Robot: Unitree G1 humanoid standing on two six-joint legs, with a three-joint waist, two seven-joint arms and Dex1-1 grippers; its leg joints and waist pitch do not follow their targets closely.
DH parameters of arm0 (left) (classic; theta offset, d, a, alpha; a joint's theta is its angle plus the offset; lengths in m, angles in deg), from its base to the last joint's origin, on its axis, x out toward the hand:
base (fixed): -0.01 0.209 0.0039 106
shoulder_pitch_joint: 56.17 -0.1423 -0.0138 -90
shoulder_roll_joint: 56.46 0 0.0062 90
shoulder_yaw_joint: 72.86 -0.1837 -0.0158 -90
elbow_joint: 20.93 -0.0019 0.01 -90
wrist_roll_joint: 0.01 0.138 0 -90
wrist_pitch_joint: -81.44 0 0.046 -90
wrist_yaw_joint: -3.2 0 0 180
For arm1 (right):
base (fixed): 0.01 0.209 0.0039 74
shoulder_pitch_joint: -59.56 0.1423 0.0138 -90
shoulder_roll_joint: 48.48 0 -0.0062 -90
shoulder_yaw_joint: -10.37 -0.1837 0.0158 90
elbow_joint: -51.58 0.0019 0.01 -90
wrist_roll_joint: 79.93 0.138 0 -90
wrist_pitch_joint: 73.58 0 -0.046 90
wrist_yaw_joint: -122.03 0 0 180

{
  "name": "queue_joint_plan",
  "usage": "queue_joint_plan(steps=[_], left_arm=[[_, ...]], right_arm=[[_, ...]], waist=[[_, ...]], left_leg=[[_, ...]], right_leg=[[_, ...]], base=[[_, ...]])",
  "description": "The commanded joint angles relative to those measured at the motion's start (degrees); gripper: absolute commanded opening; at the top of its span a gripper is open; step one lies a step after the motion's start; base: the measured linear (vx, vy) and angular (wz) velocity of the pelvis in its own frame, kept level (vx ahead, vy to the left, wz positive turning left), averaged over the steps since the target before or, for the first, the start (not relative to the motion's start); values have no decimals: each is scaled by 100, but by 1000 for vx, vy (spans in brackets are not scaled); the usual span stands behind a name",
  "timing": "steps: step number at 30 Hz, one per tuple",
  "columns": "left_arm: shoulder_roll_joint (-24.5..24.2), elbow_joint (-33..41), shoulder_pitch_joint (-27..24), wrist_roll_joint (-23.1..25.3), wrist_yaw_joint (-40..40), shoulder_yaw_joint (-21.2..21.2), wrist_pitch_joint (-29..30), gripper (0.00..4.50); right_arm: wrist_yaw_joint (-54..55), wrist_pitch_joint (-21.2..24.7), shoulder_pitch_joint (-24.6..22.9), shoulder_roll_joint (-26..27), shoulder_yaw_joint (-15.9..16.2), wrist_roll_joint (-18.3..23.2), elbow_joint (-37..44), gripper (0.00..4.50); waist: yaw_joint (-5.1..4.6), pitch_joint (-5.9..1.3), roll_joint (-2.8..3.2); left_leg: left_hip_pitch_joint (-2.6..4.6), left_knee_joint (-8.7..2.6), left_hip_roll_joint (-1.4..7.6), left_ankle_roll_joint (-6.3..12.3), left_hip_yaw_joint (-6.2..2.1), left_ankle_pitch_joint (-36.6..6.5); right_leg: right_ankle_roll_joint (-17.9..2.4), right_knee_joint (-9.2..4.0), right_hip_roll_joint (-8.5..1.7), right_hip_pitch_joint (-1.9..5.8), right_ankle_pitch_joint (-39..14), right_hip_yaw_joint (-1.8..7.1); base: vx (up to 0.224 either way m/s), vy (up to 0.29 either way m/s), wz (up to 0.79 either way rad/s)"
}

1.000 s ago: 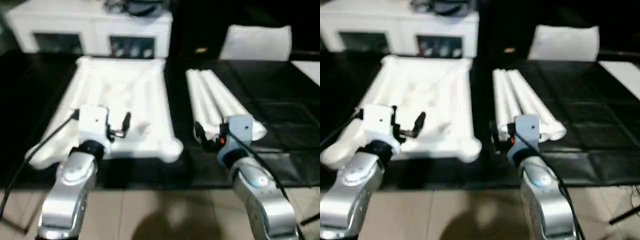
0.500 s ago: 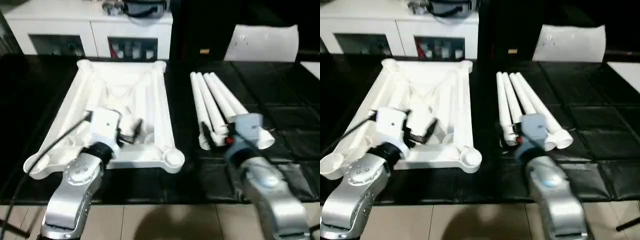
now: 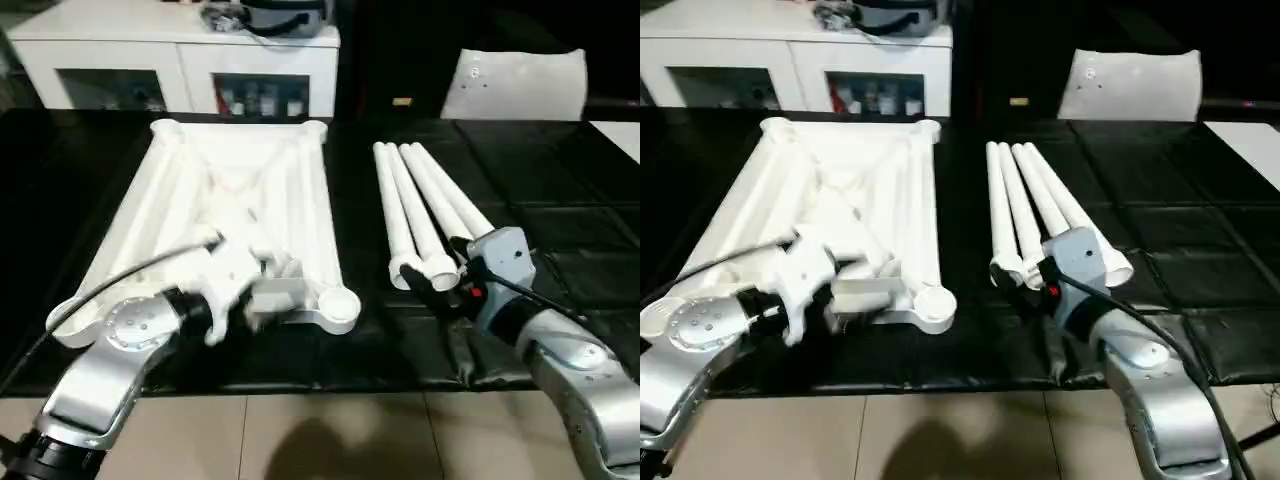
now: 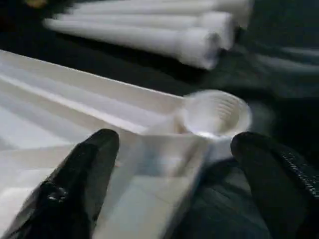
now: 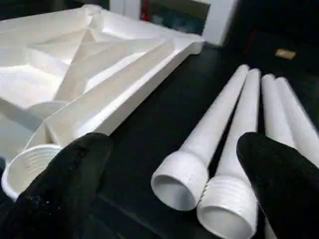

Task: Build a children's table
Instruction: Move to table, then move table base

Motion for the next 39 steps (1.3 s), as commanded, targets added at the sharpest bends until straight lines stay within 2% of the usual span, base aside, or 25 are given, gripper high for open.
queue_joint_plan(steps=[1,2,4,5,6,8,12,14,16,18,20,23,24,28,30,32,34,39], left_arm=[[-260,-224,184,-23,513,-172,51,387],[-314,-298,231,-26,653,-210,37,387],[-343,-399,292,-39,787,-231,36,359],[-343,-399,292,-39,787,-231,36,359],[-366,-701,510,71,930,-343,-93,353],[-371,-966,719,184,1027,-450,-171,333],[-331,-1352,1020,238,1212,-558,-279,303],[-266,-1599,1199,233,1340,-566,-269,286],[-233,-1774,1344,228,1462,-651,-221,267],[-224,-1906,1443,266,1570,-751,-174,255],[-193,-2009,1509,299,1628,-793,-193,232],[-150,-2158,1596,327,1689,-829,-223,222],[-148,-2196,1615,345,1719,-852,-244,195],[-103,-2334,1669,407,1752,-881,-315,177],[-75,-2431,1690,441,1740,-889,-360,150],[-43,-2507,1703,473,1719,-882,-395,139],[-26,-2530,1706,484,1685,-875,-408,106],[16,-2604,1719,544,1665,-839,-426,78]], right_arm=[[-310,118,-1,-214,61,156,9,450],[-419,104,-10,-276,83,191,23,450],[-551,117,-30,-346,116,232,48,450],[-551,117,-30,-346,116,232,48,450],[-756,123,-63,-485,192,277,92,450],[-918,242,-89,-584,253,372,151,450],[-1133,337,-115,-768,377,445,237,450],[-1293,314,-145,-887,432,462,289,450],[-1380,291,-189,-997,487,435,317,450],[-1410,272,-216,-1052,522,396,325,450],[-1438,274,-226,-1055,532,399,340,450],[-1450,287,-244,-1077,560,432,382,450],[-1444,284,-254,-1083,572,431,394,450],[-1421,259,-282,-1086,605,402,404,450],[-1411,245,-304,-1081,628,390,418,450],[-1417,243,-319,-1077,644,392,435,450],[-1422,237,-321,-1079,656,391,436,450],[-1441,218,-306,-1094,691,379,421,450]], waist=[[35,-248,0],[33,-245,-8],[28,-251,-9],[28,-251,-9],[35,-259,-8],[57,-248,-5],[90,-241,-8],[106,-246,2],[115,-243,-31],[123,-243,-23],[124,-254,-4],[122,-254,-8],[120,-243,-20],[118,-237,-6],[116,-239,-5],[111,-240,-28],[112,-237,-28],[116,-233,-29]], left_leg=[[-18,-525,427,288,-102,-647],[-28,-527,426,333,-99,-575],[-33,-520,443,382,-92,-478],[-33,-520,443,382,-92,-478],[-30,-509,442,430,-82,-352],[-7,-509,449,443,-71,-445],[-15,-526,465,376,-75,-585],[-7,-522,473,356,-75,-583],[-10,-528,476,350,-71,-577],[-13,-525,478,366,-68,-504],[-16,-520,486,378,-75,-447],[-21,-517,481,386,-72,-479],[-23,-530,489,375,-75,-538],[-16,-540,497,336,-79,-631],[-20,-543,502,331,-83,-627],[-23,-542,500,340,-79,-619],[-26,-542,498,354,-78,-610],[-27,-546,506,363,-81,-609]], right_leg=[[-1226,-444,-475,138,-671,316],[-1276,-437,-474,152,-515,315],[-1393,-417,-493,161,-316,305],[-1393,-417,-493,161,-316,305],[-1471,-411,-488,162,-152,303],[-1502,-422,-490,157,-217,308],[-1475,-443,-511,170,-505,316],[-1493,-440,-519,166,-479,321],[-1507,-445,-524,165,-506,319],[-1521,-443,-527,161,-445,324],[-1547,-426,-536,167,-335,324],[-1576,-434,-539,173,-352,323],[-1568,-447,-540,171,-456,324],[-1544,-457,-538,162,-589,327],[-1557,-455,-543,163,-539,330],[-1563,-458,-542,165,-524,329],[-1555,-461,-544,163,-538,331],[-1556,-463,-554,162,-576,333]], base=[[0,0,0],[0,0,0],[0,0,0],[0,0,0],[0,0,0],[0,0,0],[0,0,0],[0,0,0],[0,0,0],[0,0,0],[0,0,0],[0,0,0],[0,0,0],[0,0,0],[0,0,0],[0,0,0],[0,0,0],[0,0,0]])
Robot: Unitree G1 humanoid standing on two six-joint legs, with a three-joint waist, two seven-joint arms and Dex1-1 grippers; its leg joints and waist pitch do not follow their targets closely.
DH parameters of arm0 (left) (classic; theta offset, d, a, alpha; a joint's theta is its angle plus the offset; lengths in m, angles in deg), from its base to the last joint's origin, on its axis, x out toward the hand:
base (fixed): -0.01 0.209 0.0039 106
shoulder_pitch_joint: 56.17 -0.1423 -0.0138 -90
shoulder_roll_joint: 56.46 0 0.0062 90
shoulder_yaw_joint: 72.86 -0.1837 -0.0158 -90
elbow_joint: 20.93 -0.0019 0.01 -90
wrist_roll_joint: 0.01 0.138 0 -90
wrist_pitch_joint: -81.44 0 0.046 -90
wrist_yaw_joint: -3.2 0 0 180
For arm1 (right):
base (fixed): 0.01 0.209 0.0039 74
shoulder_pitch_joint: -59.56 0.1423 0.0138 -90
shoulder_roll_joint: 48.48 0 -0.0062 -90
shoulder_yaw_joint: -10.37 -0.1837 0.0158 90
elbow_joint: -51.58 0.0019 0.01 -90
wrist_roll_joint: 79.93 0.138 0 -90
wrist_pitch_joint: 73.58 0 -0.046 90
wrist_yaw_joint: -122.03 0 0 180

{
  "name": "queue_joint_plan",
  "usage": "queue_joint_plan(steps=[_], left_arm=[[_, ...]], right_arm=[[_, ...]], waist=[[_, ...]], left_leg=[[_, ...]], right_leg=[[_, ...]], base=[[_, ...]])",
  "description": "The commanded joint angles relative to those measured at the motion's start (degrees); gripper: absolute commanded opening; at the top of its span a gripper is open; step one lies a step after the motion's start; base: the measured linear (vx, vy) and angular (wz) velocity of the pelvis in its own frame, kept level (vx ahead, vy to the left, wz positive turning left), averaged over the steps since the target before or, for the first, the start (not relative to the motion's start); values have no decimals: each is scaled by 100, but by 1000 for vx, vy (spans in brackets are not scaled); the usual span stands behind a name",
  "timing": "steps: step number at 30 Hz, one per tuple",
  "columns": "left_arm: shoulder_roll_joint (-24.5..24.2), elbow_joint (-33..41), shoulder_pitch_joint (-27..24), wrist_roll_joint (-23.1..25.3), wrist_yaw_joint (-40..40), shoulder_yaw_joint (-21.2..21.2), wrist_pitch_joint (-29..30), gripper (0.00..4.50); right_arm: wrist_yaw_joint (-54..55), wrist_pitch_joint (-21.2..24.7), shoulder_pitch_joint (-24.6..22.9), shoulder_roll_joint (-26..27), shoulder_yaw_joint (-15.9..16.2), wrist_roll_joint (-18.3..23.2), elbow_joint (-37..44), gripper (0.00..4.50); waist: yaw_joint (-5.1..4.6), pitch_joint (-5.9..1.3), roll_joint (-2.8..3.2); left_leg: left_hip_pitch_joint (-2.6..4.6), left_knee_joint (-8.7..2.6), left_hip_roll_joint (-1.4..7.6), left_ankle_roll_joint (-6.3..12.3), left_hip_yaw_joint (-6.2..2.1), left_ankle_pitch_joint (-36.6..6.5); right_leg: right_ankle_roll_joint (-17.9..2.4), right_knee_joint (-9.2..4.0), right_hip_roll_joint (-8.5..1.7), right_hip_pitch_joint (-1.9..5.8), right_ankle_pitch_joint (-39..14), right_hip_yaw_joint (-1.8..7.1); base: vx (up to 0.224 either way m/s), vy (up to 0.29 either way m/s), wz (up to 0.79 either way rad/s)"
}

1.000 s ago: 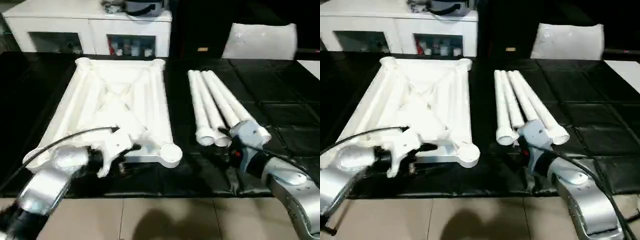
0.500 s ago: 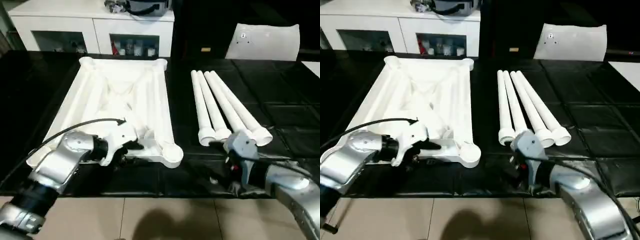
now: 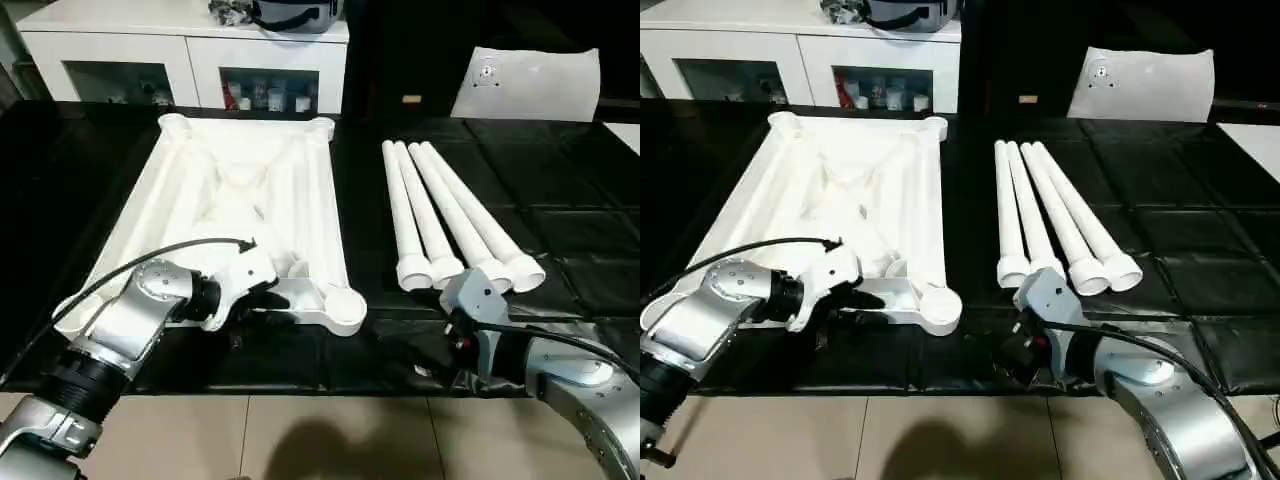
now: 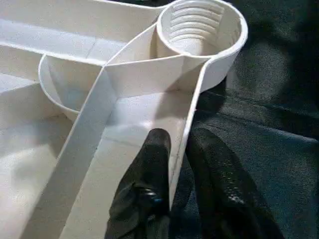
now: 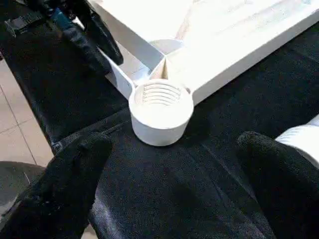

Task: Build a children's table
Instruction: Move table base

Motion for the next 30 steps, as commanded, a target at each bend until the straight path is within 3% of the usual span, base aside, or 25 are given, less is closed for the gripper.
queue_joint_plan(steps=[1,6,7,13,16,18,20,25,26,30], left_arm=[[25,-52,73,69,-12,-33,-15,64],[109,-47,7,71,-211,96,62,27],[199,-92,7,91,-430,182,30,21],[565,4,-74,48,-1053,453,22,2],[694,41,-108,96,-1162,426,-237,2],[693,26,-112,112,-1138,392,-306,2],[684,5,-110,141,-1135,371,-343,2],[665,71,-159,35,-945,402,-544,2],[665,75,-161,29,-940,404,-550,29],[666,169,-209,-134,-941,581,-622,67]], right_arm=[[-26,-55,-6,-90,46,-24,75,450],[-13,-95,-7,-79,41,-29,62,450],[5,-100,-6,-67,36,-36,54,450],[126,-121,20,23,-13,-79,-3,450],[171,-140,42,54,-13,-100,-38,450],[179,-142,63,62,2,-112,-51,450],[193,-143,79,68,10,-123,-61,450],[277,-140,102,82,-65,-122,-59,450],[280,-139,102,84,-68,-121,-59,450],[777,-56,334,439,-339,-121,-217,450]], waist=[[-3,-242,-14],[-11,-243,-18],[-7,-246,10],[-56,-272,-32],[-86,-341,-53],[-80,-335,-42],[-72,-322,-38],[-70,-302,-35],[-69,-302,-31],[-84,-320,-26]], left_leg=[[-19,-529,495,354,-107,-611],[-29,-535,502,365,-108,-559],[-29,-531,498,372,-112,-534],[-62,-500,488,462,-108,-347],[-103,-430,466,742,-103,286],[-102,-416,471,899,-96,397],[-87,-425,489,941,-94,307],[-80,-447,500,819,-97,60],[-80,-445,500,813,-95,58],[-61,-438,496,804,-91,196]], right_leg=[[-1549,-441,-548,174,-574,328],[-1559,-437,-551,181,-500,325],[-1574,-432,-554,185,-446,326],[-1631,-425,-559,219,-162,325],[-1688,-333,-541,231,741,315],[-1735,-322,-540,213,951,305],[-1766,-329,-543,200,824,296],[-1761,-352,-547,201,460,299],[-1755,-353,-546,199,454,300],[-1839,-319,-542,179,650,292]], base=[[0,0,0],[0,0,0],[0,0,0],[0,0,0],[0,0,0],[0,0,0],[0,0,0],[0,0,0],[0,0,0],[0,0,0]])
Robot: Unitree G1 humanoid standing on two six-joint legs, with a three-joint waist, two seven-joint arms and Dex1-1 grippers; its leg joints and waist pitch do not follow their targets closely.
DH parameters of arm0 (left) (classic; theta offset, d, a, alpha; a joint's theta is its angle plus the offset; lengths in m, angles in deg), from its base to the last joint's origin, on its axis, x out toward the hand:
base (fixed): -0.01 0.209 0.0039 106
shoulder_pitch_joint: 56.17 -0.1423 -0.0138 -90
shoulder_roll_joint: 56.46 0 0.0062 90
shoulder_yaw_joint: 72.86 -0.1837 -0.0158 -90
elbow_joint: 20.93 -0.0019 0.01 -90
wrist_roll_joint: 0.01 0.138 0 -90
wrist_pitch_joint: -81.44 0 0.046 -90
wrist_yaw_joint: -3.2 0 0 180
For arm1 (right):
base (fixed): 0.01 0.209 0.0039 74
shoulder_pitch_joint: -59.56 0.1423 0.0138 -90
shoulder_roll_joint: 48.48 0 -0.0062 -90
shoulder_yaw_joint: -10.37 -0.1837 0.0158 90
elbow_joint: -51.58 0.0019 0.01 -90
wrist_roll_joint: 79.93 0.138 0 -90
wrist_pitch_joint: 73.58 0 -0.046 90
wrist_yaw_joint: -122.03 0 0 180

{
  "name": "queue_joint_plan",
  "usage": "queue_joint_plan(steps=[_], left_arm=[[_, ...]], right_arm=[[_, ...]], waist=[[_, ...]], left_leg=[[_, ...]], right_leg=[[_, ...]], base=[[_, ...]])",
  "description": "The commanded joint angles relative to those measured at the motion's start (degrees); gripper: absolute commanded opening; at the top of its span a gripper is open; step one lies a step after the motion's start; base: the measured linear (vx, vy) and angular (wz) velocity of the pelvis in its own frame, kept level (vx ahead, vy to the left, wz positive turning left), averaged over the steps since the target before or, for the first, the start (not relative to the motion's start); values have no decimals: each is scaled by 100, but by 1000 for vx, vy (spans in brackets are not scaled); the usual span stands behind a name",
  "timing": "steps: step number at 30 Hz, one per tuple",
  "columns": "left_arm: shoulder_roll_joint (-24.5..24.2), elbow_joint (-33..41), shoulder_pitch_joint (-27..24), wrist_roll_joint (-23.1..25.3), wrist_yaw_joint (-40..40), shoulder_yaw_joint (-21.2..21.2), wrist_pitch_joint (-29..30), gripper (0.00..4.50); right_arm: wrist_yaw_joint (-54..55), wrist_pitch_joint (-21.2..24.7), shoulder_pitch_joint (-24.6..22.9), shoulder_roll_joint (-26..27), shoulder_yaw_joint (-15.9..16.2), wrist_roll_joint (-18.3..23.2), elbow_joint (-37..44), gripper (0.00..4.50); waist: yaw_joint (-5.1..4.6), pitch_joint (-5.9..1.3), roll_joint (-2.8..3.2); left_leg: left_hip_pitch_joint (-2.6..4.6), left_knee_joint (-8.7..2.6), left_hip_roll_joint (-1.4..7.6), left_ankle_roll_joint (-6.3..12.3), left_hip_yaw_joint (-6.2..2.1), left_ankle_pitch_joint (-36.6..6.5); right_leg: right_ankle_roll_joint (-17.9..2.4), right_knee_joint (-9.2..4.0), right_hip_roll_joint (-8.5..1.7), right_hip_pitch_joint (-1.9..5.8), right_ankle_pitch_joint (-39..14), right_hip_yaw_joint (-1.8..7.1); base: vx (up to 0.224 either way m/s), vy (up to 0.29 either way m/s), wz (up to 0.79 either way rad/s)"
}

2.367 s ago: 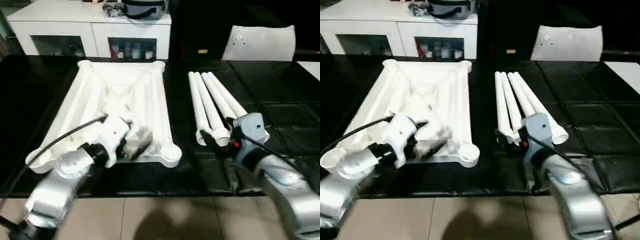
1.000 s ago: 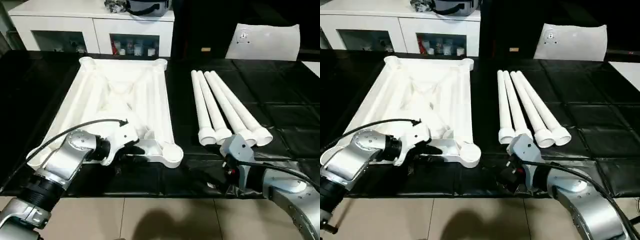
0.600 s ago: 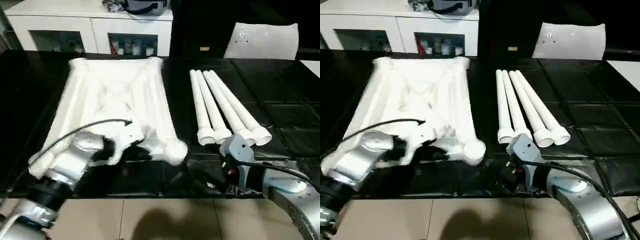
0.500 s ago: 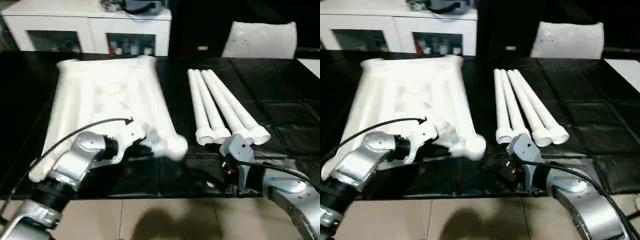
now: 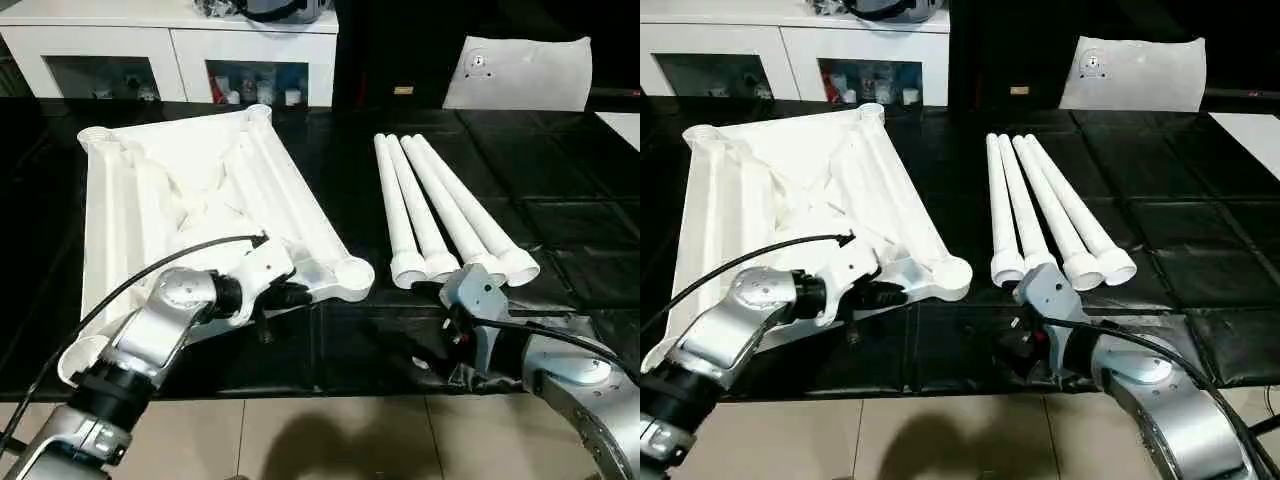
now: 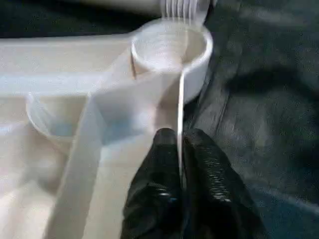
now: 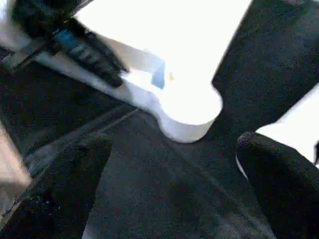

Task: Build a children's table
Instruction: Move table base

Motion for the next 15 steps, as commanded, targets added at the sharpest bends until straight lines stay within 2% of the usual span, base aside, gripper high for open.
queue_joint_plan(steps=[1,4,5,8,9,11,13,14,15], left_arm=[[-37,226,42,-142,-49,241,-96,79],[-69,292,29,-162,-100,326,-147,100],[-88,403,0,-250,-172,481,-136,105],[-97,632,-70,-367,-201,630,-71,136],[-86,988,-206,-477,-285,772,117,143],[-72,1203,-309,-531,-357,831,225,149],[-10,1757,-596,-657,-561,918,650,172],[-9,1760,-598,-658,-563,919,652,172],[25,2024,-751,-742,-632,921,781,188]], right_arm=[[446,60,297,259,-314,-15,-139,450],[680,136,482,518,-405,57,-213,450],[930,238,704,768,-391,46,-298,450],[1357,378,924,1063,-405,-93,-466,450],[1856,653,1252,1338,-386,-358,-858,450],[2071,827,1473,1460,-347,-491,-1125,450],[2411,1186,2072,1687,-300,-672,-1767,450],[2412,1189,2076,1688,-300,-673,-1771,450],[2491,1265,2355,1826,-380,-593,-2091,450]], waist=[[31,-313,-19],[37,-302,-21],[35,-304,-30],[35,-315,-14],[27,-318,11],[16,-305,9],[-18,-303,9],[-20,-302,13],[1,-311,18]], left_leg=[[31,-432,488,724,-103,119],[44,-439,485,637,-91,14],[42,-441,485,610,-82,16],[43,-443,465,536,-79,102],[52,-447,468,433,-83,122],[58,-460,449,308,-71,-4],[35,-467,438,199,-72,-9],[40,-470,436,166,-68,-54],[48,-452,432,110,-44,-51]], right_leg=[[-1841,-324,-535,269,572,291],[-1800,-337,-531,270,376,297],[-1782,-331,-524,268,396,301],[-1773,-316,-517,263,432,295],[-1778,-293,-510,254,468,290],[-1766,-319,-495,253,297,289],[-1762,-296,-491,264,292,291],[-1742,-310,-485,264,211,288],[-1697,-311,-482,267,265,310]], base=[[0,0,0],[0,0,0],[0,0,0],[0,0,0],[0,0,0],[0,0,0],[0,0,0],[0,0,0],[0,0,0]])
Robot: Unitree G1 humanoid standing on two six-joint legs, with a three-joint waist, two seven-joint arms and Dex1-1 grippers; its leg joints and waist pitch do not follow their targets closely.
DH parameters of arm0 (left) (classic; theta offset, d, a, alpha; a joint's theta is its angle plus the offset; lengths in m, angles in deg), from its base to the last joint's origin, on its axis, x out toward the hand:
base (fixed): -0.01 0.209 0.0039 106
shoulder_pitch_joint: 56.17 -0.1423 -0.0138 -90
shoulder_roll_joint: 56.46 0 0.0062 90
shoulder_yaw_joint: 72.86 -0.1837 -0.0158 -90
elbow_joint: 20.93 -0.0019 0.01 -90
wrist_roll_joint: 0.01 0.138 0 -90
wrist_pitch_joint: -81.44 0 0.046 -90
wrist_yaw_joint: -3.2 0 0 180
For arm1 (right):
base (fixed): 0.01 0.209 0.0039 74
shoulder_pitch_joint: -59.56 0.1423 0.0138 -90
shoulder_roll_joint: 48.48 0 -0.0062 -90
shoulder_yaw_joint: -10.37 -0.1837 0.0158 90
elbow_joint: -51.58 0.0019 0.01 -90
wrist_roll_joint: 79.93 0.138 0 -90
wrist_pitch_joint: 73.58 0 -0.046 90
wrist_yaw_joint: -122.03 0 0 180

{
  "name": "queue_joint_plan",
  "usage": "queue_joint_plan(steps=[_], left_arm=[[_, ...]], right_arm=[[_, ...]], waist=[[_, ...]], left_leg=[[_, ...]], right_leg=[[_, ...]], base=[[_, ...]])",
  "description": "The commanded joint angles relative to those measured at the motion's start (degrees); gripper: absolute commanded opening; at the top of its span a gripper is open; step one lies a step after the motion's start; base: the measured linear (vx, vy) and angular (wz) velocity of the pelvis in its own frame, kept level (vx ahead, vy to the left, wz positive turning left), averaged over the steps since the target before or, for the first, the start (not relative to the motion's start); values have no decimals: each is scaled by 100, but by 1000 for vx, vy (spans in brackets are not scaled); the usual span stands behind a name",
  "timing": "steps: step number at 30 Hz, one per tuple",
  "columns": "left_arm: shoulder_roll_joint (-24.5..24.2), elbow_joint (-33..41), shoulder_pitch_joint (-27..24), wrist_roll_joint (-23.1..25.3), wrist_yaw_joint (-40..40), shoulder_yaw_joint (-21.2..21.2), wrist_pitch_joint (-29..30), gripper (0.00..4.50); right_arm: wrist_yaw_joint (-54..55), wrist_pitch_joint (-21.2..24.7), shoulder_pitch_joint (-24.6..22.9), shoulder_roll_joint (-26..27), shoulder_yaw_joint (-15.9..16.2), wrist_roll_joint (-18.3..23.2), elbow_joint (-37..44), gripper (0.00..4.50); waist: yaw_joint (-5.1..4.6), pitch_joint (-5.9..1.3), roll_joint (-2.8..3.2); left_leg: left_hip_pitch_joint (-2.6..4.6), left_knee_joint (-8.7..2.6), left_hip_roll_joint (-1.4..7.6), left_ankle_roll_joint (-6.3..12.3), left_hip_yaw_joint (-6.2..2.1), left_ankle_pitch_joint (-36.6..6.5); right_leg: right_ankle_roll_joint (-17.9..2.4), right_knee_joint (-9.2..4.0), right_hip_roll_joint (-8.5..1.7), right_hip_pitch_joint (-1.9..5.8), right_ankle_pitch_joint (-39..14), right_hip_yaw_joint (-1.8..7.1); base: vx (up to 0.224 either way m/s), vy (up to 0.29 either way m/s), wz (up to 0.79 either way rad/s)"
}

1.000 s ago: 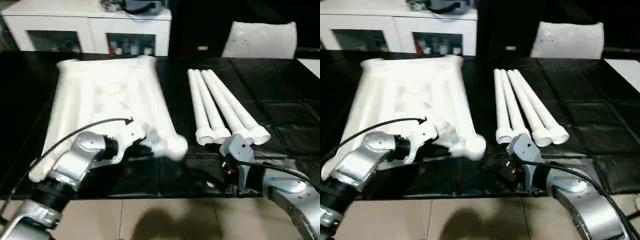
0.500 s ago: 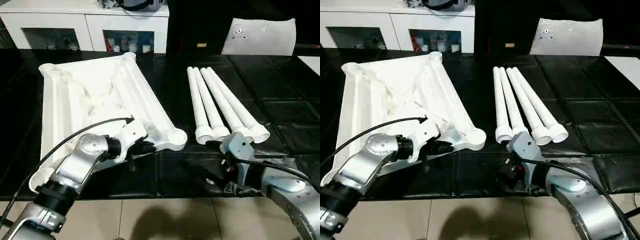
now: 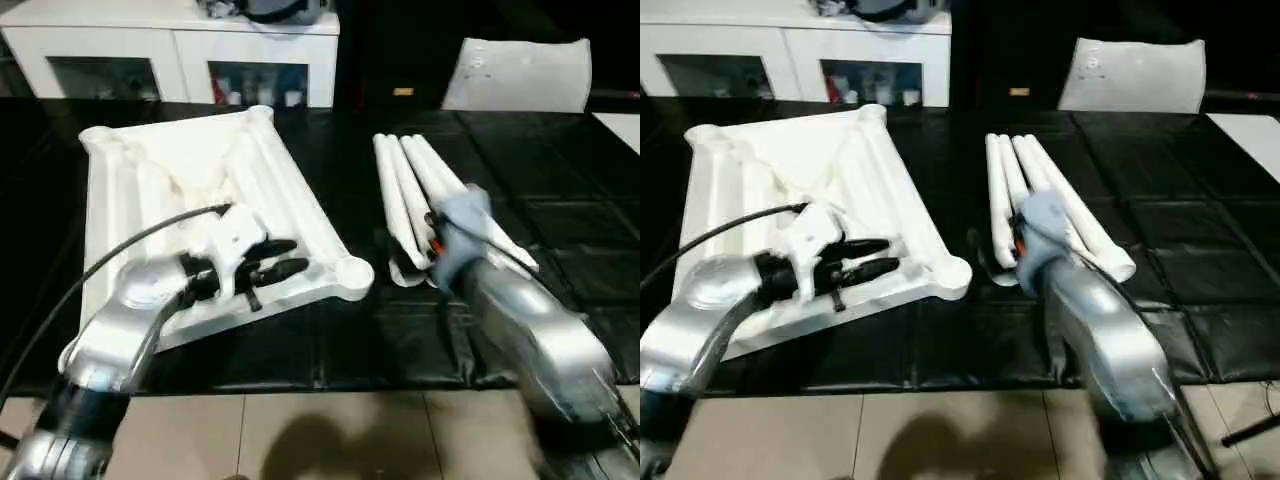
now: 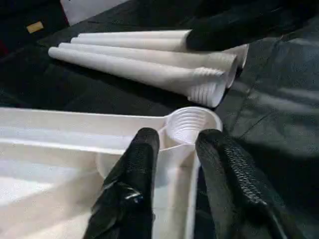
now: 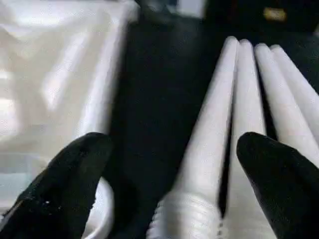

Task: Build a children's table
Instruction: Move table base, then pick table leg

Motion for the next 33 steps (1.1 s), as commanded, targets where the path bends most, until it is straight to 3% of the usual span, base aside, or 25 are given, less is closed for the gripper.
queue_joint_plan(steps=[1,4,5,8,13,17,18,23,33], left_arm=[[41,373,-107,-119,-132,11,223,188],[150,807,-339,-216,-327,20,463,210],[150,834,-354,-204,-342,14,475,219],[134,1227,-564,-138,-510,-51,741,228],[121,1497,-687,-214,-583,-66,994,228],[117,1554,-706,-276,-622,-52,1131,228],[94,1631,-715,-291,-672,-58,1233,228],[36,1675,-699,-269,-653,-88,1305,228],[-24,1727,-674,-287,-659,-93,1439,228]], right_arm=[[173,75,248,101,-54,-22,-349,450],[212,-144,653,164,-22,-81,-902,450],[220,-160,690,178,-34,-80,-961,450],[292,-432,1188,303,-79,-207,-1869,450],[707,-918,1707,348,-123,-468,-3060,450],[866,-1142,1934,430,-267,-416,-3613,450],[903,-1395,2128,477,-355,-404,-4143,450],[944,-1560,2297,544,-461,-383,-4712,450],[829,-1837,2574,581,-816,-191,-5883,450]], waist=[[22,-314,19],[40,-328,18],[38,-331,-27],[51,-335,-51],[76,-330,-43],[99,-340,-52],[105,-351,-20],[121,-350,-38],[127,-325,-46]], left_leg=[[29,-461,433,125,-63,-59],[29,-447,431,147,-50,103],[16,-444,431,168,-42,149],[13,-438,428,192,-29,138],[27,-427,414,115,8,139],[19,-421,409,149,19,261],[17,-409,408,150,22,258],[9,-401,402,184,37,185],[-3,-410,402,104,53,-283]], right_leg=[[-1636,-323,-486,279,322,309],[-1641,-306,-472,279,606,307],[-1643,-299,-468,291,673,307],[-1633,-281,-476,282,604,298],[-1621,-290,-456,254,478,295],[-1556,-258,-438,260,736,299],[-1583,-245,-447,250,795,298],[-1603,-244,-435,252,785,302],[-1589,-285,-437,218,115,300]], base=[[0,0,0],[0,0,0],[0,0,0],[0,0,0],[0,0,0],[0,0,0],[0,0,0],[0,0,0],[0,0,0]])
